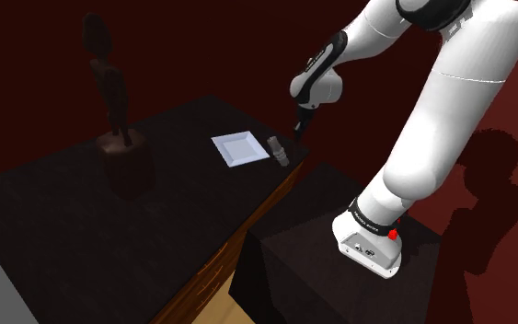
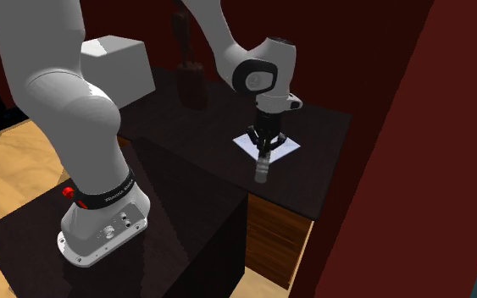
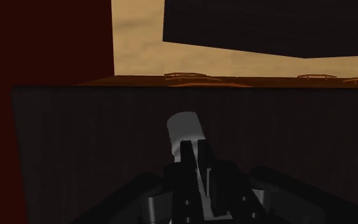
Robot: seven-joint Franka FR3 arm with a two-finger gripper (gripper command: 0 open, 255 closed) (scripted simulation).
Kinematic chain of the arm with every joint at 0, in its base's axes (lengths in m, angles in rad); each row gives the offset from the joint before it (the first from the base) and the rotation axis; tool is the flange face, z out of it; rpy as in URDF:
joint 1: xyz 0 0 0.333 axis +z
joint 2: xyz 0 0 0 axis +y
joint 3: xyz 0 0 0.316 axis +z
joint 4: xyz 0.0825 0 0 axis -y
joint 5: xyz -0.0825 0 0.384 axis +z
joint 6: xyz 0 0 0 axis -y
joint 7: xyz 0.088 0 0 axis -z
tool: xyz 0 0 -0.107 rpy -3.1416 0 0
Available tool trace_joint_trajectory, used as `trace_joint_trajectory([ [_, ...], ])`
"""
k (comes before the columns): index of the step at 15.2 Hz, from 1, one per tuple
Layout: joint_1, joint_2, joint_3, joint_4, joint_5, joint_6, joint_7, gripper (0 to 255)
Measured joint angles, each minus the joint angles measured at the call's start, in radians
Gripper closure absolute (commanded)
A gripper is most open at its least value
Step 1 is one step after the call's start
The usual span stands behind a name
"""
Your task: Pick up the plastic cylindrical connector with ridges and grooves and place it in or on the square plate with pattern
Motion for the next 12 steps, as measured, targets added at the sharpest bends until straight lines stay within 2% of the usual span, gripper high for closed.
trace_joint_trajectory([
  [2, 0.007, -0.031, -0.012, -0.001, -0.026, -0.027, 0.016, 255],
  [3, 0.006, -0.031, -0.012, -0.001, -0.026, -0.027, 0.016, 0],
  [5, -0.001, -0.010, 0.000, 0.014, -0.002, -0.024, -0.009, 0],
  [9, -0.065, 0.130, 0.098, 0.109, 0.153, 0.001, -0.184, 0],
  [12, -0.116, 0.234, 0.179, 0.201, 0.237, 0.000, -0.291, 0],
])
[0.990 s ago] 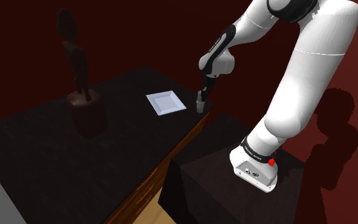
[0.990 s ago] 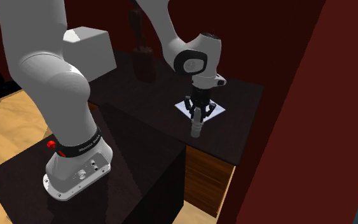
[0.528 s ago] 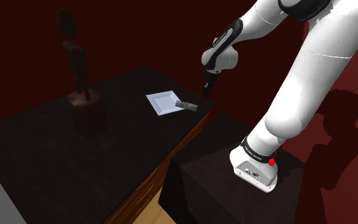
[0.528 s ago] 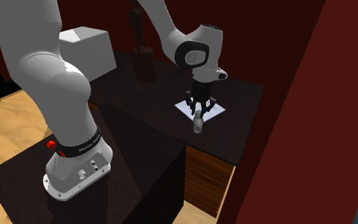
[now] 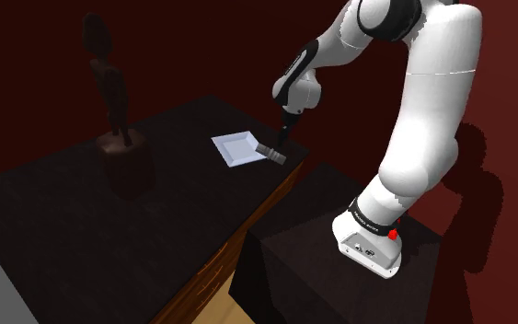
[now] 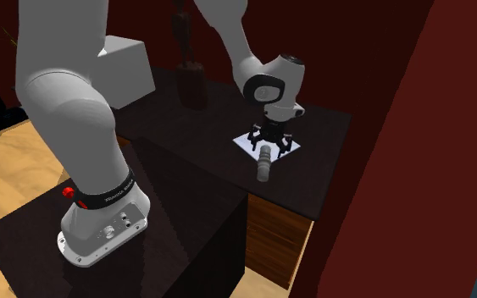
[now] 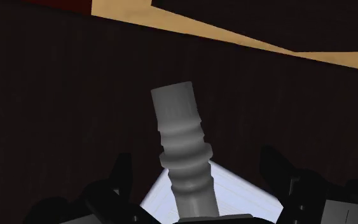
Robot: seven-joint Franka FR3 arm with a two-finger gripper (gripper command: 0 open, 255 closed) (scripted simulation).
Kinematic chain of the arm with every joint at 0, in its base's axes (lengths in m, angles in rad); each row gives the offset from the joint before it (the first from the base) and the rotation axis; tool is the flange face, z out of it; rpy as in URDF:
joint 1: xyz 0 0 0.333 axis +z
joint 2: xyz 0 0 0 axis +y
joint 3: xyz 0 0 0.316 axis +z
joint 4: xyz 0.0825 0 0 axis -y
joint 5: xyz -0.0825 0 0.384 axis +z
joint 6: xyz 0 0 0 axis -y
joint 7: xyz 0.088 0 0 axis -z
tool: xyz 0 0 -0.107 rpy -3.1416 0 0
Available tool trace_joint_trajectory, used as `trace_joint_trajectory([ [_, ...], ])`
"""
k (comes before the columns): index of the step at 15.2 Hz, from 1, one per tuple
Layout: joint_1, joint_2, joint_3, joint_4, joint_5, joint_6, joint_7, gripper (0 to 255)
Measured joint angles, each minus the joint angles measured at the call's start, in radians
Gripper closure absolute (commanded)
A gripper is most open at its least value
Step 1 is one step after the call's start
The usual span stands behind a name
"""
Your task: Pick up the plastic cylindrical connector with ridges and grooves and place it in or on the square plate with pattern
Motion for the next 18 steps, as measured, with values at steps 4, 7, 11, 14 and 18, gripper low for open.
trace_joint_trajectory([
  [4, -0.057, 0.132, 0.092, 0.122, 0.067, -0.003, -0.107, 0],
  [7, -0.069, 0.174, 0.115, 0.147, 0.084, 0.012, -0.128, 0],
  [11, -0.082, 0.235, 0.137, 0.171, 0.105, 0.050, -0.145, 0],
  [14, -0.086, 0.249, 0.142, 0.174, 0.110, 0.060, -0.150, 0],
  [18, -0.086, 0.250, 0.143, 0.174, 0.111, 0.062, -0.151, 0],
])
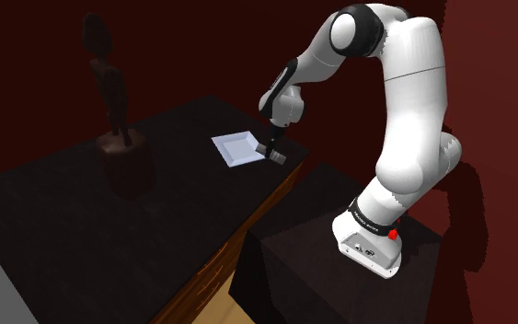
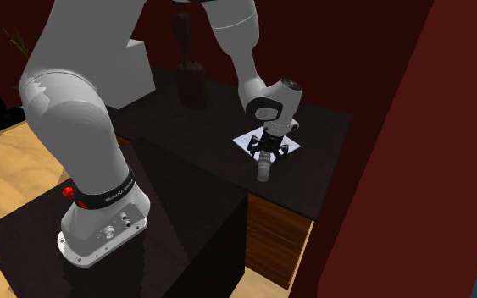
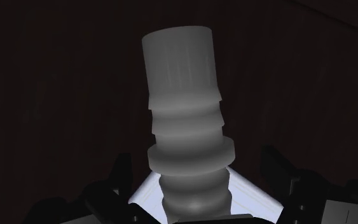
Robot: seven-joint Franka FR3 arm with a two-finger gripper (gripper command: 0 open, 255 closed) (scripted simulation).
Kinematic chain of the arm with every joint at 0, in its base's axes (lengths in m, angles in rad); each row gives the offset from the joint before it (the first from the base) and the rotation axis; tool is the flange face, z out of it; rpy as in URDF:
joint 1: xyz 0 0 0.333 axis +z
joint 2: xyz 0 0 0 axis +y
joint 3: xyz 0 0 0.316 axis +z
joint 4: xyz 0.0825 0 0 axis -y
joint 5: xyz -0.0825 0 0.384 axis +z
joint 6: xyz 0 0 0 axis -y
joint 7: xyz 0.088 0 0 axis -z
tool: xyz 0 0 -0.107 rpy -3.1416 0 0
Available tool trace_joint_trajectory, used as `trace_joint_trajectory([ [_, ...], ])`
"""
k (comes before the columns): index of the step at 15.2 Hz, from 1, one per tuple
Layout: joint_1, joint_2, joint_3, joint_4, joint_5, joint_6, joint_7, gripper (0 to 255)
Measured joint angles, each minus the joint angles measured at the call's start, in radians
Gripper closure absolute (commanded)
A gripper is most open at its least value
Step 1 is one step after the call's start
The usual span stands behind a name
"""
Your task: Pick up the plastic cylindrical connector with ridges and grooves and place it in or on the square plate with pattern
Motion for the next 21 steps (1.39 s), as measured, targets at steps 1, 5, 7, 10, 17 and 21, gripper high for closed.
trace_joint_trajectory([
  [1, 0.000, 0.000, 0.000, 0.000, 0.000, 0.000, 0.000, 255],
  [5, 0.000, -0.001, 0.000, 0.000, 0.000, -0.001, 0.000, 255],
  [7, 0.000, -0.001, 0.000, 0.000, 0.000, -0.001, 0.000, 255],
  [10, 0.000, -0.001, 0.000, 0.000, 0.000, -0.001, 0.000, 255],
  [17, 0.018, -0.074, -0.022, -0.035, -0.020, -0.039, 0.021, 255],
  [21, 0.029, -0.119, -0.040, -0.045, -0.039, -0.075, 0.038, 255],
])
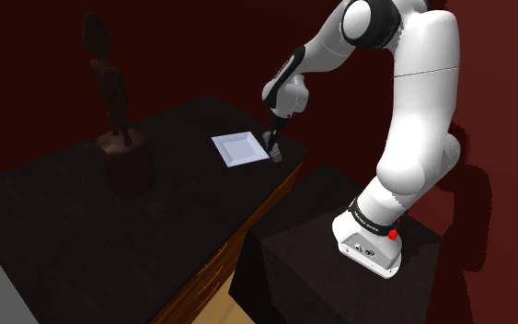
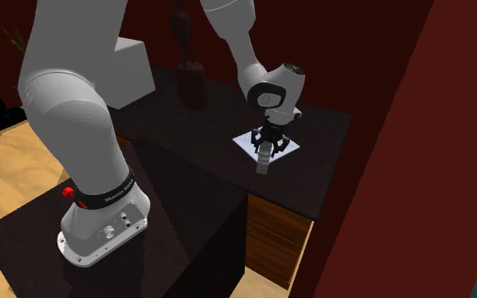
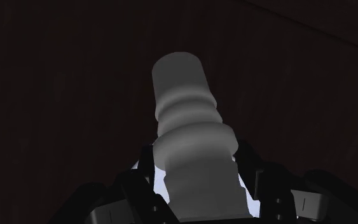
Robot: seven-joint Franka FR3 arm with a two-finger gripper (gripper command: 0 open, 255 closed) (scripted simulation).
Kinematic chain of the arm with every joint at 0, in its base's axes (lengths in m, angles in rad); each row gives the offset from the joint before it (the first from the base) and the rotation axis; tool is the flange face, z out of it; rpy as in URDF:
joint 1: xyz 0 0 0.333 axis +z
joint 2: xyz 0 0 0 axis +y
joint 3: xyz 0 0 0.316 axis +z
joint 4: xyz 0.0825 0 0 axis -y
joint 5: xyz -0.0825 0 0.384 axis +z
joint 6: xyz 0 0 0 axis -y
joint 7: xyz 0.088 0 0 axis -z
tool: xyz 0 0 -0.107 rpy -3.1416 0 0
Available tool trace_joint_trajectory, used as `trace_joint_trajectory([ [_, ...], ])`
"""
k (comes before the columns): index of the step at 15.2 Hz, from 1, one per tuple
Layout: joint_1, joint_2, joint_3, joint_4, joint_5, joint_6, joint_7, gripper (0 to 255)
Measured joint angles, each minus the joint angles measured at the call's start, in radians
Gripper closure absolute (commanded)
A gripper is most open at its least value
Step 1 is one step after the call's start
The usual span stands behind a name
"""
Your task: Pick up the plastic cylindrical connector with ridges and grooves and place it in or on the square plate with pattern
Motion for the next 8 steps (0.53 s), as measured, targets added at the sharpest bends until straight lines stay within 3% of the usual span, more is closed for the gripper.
trace_joint_trajectory([
  [5, 0.017, -0.067, -0.020, -0.025, -0.025, -0.040, 0.023, 255],
  [8, 0.041, -0.039, -0.017, 0.040, -0.034, -0.073, 0.068, 255],
])
